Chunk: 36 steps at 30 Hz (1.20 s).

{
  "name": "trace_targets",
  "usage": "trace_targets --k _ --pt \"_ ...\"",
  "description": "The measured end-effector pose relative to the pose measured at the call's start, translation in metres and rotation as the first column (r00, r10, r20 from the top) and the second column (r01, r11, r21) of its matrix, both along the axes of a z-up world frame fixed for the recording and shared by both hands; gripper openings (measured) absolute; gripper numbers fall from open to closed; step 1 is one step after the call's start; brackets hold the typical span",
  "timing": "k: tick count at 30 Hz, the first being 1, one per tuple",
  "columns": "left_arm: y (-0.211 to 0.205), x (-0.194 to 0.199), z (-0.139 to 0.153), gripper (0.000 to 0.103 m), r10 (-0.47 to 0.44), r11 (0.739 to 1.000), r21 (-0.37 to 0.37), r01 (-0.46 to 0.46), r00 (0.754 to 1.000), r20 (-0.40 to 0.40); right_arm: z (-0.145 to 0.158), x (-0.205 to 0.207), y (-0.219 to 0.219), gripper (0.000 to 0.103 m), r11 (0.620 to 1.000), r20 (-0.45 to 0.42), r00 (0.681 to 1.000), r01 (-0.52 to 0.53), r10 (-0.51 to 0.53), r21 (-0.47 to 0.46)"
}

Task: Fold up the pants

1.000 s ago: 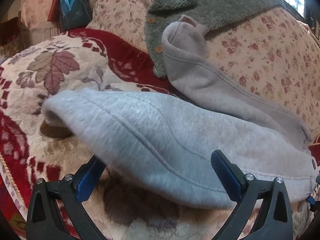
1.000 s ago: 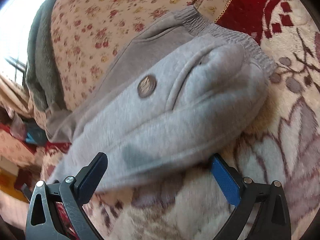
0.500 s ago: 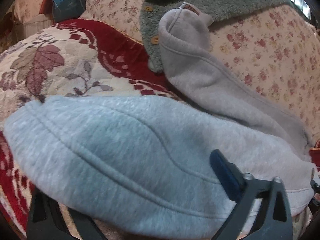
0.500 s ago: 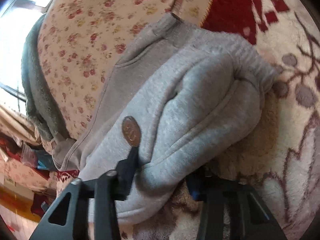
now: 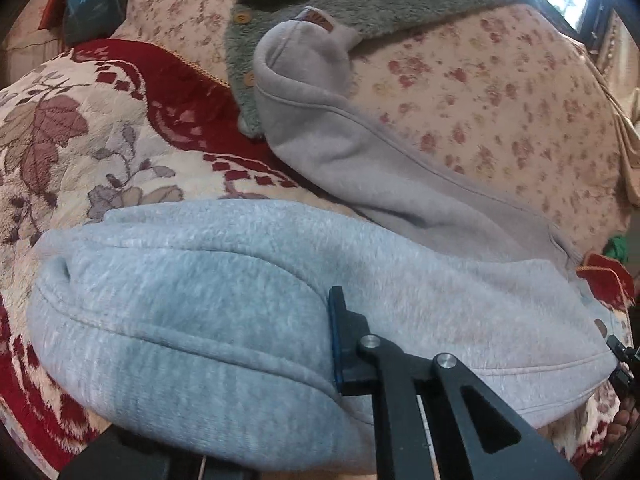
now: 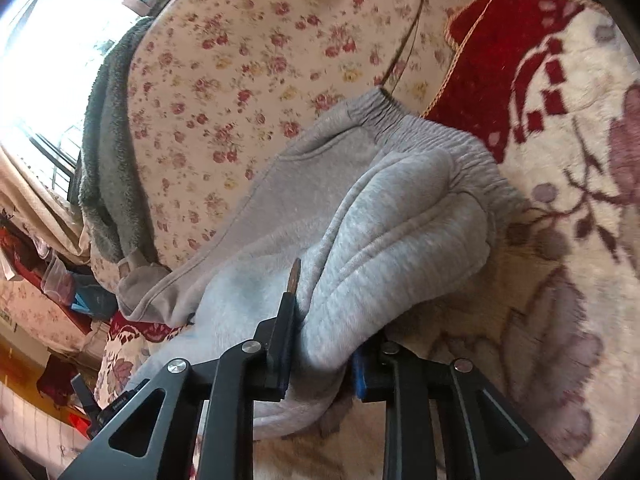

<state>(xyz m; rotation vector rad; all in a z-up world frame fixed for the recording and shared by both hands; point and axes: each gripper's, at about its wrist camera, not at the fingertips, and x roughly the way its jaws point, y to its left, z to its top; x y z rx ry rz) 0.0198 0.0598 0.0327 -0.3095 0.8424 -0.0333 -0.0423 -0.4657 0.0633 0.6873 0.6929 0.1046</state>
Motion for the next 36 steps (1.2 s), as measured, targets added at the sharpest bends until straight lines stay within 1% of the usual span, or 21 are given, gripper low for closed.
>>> trace_targets --k 5,11,13,14,15,16,17,18,20,22,23,24,25,27,29,30,31,32,33,35,36 --pt "0.001 -0.022 0.001 0.010 -0.039 0.999 0.004 0.039 0.999 -0.001 0.010 -0.038 0.001 0.024 0.998 -0.009 1.000 -0.021 0.021 -0.053" --pt "0.003 -0.052 -0.003 0.010 -0.073 0.997 0.022 0.073 0.997 -0.005 0.016 -0.090 0.009 0.024 0.995 -0.030 0.998 -0.057 0.055 -0.078" --pt "0.006 -0.058 -0.009 0.015 -0.066 0.998 0.023 0.067 0.998 -0.015 0.010 -0.098 0.011 0.024 0.994 -0.055 0.997 -0.066 0.062 -0.081" --pt "0.008 -0.060 -0.012 0.025 -0.060 0.998 0.022 0.060 0.998 -0.020 0.005 -0.099 0.011 0.024 0.994 -0.072 0.996 -0.065 0.059 -0.085" --pt "0.013 -0.063 -0.016 0.044 -0.038 0.999 0.022 0.039 0.999 -0.027 -0.003 -0.098 0.011 0.026 0.994 -0.100 0.993 -0.066 0.056 -0.093" --pt "0.016 -0.064 -0.017 0.055 -0.023 1.000 0.016 0.024 0.999 -0.028 -0.012 -0.095 0.010 0.029 0.993 -0.149 0.988 -0.062 0.046 -0.101" --pt "0.022 -0.066 -0.018 0.071 0.000 1.000 -0.001 0.000 1.000 -0.026 -0.018 -0.093 0.008 0.031 0.994 -0.180 0.983 -0.055 0.037 -0.096" --pt "0.031 -0.071 -0.018 0.075 0.029 0.999 -0.032 -0.029 0.999 -0.013 -0.021 -0.093 0.006 0.033 0.995 -0.200 0.979 -0.052 0.034 -0.088" --pt "0.043 -0.079 -0.016 0.076 0.060 0.996 -0.067 -0.060 0.998 0.004 -0.019 -0.094 0.004 0.042 0.993 -0.207 0.978 -0.053 0.029 -0.110" --pt "0.059 -0.085 -0.015 0.085 0.105 0.990 -0.091 -0.104 0.994 0.012 -0.009 -0.098 -0.001 0.065 0.983 -0.200 0.980 -0.037 0.000 -0.180" --pt "0.069 -0.087 -0.015 0.088 0.131 0.985 -0.114 -0.129 0.991 0.012 -0.005 -0.101 -0.004 0.068 0.979 -0.189 0.982 -0.022 -0.017 -0.204" --pt "0.077 -0.087 -0.016 0.089 0.149 0.980 -0.133 -0.146 0.989 0.007 0.001 -0.104 -0.009 0.075 0.973 -0.173 0.984 0.001 -0.042 -0.230" --pt "0.083 -0.086 -0.018 0.089 0.162 0.975 -0.151 -0.160 0.987 -0.004 0.004 -0.105 -0.012 0.078 0.970 -0.165 0.985 0.013 -0.054 -0.241" --pt "0.093 -0.083 -0.020 0.089 0.190 0.965 -0.179 -0.190 0.982 -0.016 0.010 -0.104 -0.022 0.080 0.969 -0.159 0.985 0.032 -0.073 -0.244" --pt "0.100 -0.080 -0.017 0.088 0.222 0.960 -0.176 -0.218 0.975 0.005 0.012 -0.103 -0.030 0.082 0.969 -0.158 0.982 0.065 -0.105 -0.237" --pt "0.105 -0.078 -0.014 0.080 0.250 0.959 -0.144 -0.243 0.968 0.030 0.011 -0.101 -0.034 0.083 0.969 -0.162 0.980 0.075 -0.115 -0.235" --pt "0.107 -0.075 -0.014 0.069 0.266 0.959 -0.115 -0.260 0.963 0.036 0.010 -0.098 -0.037 0.085 0.968 -0.169 0.978 0.082 -0.124 -0.237" --pt "0.110 -0.071 -0.014 0.047 0.283 0.957 -0.066 -0.281 0.959 0.024 0.009 -0.093 -0.042 0.085 0.967 -0.176 0.975 0.090 -0.134 -0.240" --pt "0.114 -0.065 -0.016 0.041 0.295 0.955 -0.025 -0.295 0.955 -0.008 0.006 -0.089 -0.046 0.086 0.965 -0.183 0.973 0.096 -0.143 -0.242" --pt "0.120 -0.064 -0.018 0.041 0.285 0.957 -0.044 -0.286 0.958 -0.028 0.000 -0.081 -0.053 0.087 0.966 -0.203 0.967 0.103 -0.153 -0.237" --pt "0.120 -0.066 -0.017 0.042 0.276 0.960 -0.039 -0.277 0.961 -0.027 -0.004 -0.077 -0.057 0.087 0.967 -0.214 0.964 0.110 -0.160 -0.229"
